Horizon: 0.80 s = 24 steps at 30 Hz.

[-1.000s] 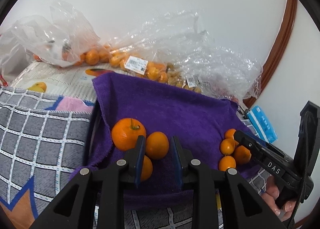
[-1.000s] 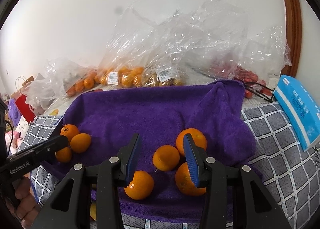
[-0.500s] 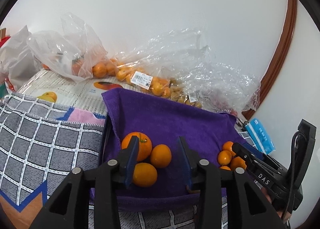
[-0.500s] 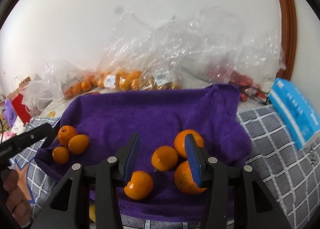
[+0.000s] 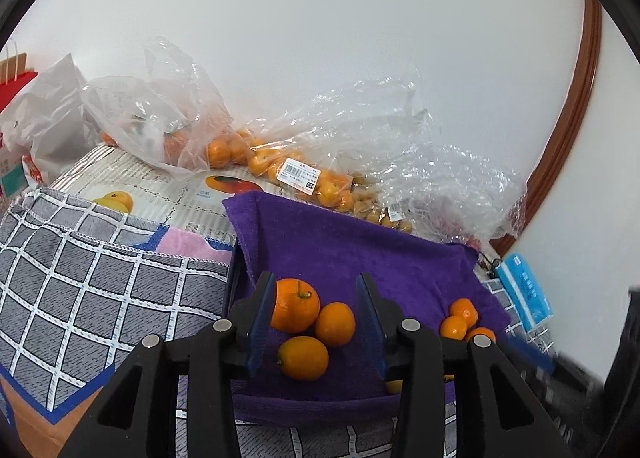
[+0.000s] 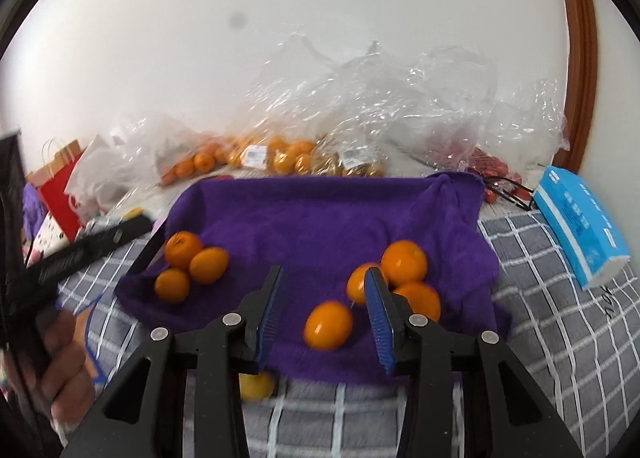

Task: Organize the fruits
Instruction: 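Move the right tool back to the fruit row and grasp the yellow pear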

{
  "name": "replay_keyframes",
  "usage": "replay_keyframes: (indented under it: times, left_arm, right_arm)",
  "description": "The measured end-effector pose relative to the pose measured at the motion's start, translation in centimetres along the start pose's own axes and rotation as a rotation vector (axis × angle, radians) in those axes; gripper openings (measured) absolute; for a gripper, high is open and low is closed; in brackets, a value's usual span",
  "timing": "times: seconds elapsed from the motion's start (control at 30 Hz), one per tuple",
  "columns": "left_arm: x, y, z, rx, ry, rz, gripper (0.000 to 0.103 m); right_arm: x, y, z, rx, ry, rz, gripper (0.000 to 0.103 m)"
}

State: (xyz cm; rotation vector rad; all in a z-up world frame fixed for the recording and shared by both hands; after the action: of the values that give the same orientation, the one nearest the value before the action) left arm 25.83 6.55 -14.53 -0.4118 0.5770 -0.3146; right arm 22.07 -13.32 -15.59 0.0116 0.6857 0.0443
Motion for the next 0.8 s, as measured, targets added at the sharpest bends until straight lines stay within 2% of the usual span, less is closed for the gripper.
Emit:
replay_keyframes:
  times: [0.17, 0.3, 0.4, 0.47, 0.57, 0.8]
  left_arm:
    - [-0.4, 0.4, 0.2, 0.003, -0.024, 0.037, 0.04]
    - [-0.2, 0.6, 0.1, -0.004, -0.01, 0.039, 0.04]
    - [-0.4, 0.5, 0.1, 0.004, -0.019, 0.041, 0.04]
    - [-0.4, 0.4, 0.1, 0.011, -0.022, 0.046, 0.04]
    - [-0.3, 0.4, 0.1, 0.004, -0.014, 0.04, 0.04]
    - [0.0, 0.3, -0.1, -0.01, 0.0, 0.023, 0.04]
  right_arm:
    - [-0.5, 1.7, -3.1, -0.017, 0.073, 0.049, 0.037]
    - [0.2, 2.6, -4.6, -0.01, 0.127, 0.09, 0.035]
    - [1.1, 2.9, -5.0, 0.003, 0.15, 0.09, 0.03]
    - [1.6, 3.0, -5.1, 0.037, 0.176, 0.123, 0.029]
    - [2.0, 3.3, -5.0, 0.061, 0.201, 0.157, 0.029]
    - [3.3, 3.9, -5.4, 0.077, 0.242, 0.167, 0.029]
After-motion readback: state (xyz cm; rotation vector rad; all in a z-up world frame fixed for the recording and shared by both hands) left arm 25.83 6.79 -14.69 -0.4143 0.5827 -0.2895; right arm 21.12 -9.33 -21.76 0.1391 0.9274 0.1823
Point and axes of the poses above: each gripper's, at about its wrist camera, not at the fingertips, and x roughly the way its jaws point, y to its left, z to its top, the point moved 8 cm from there along x, roughly the way its jaws point, and after that the axes turned 9 degrees about -z, right-handed, at the moved point
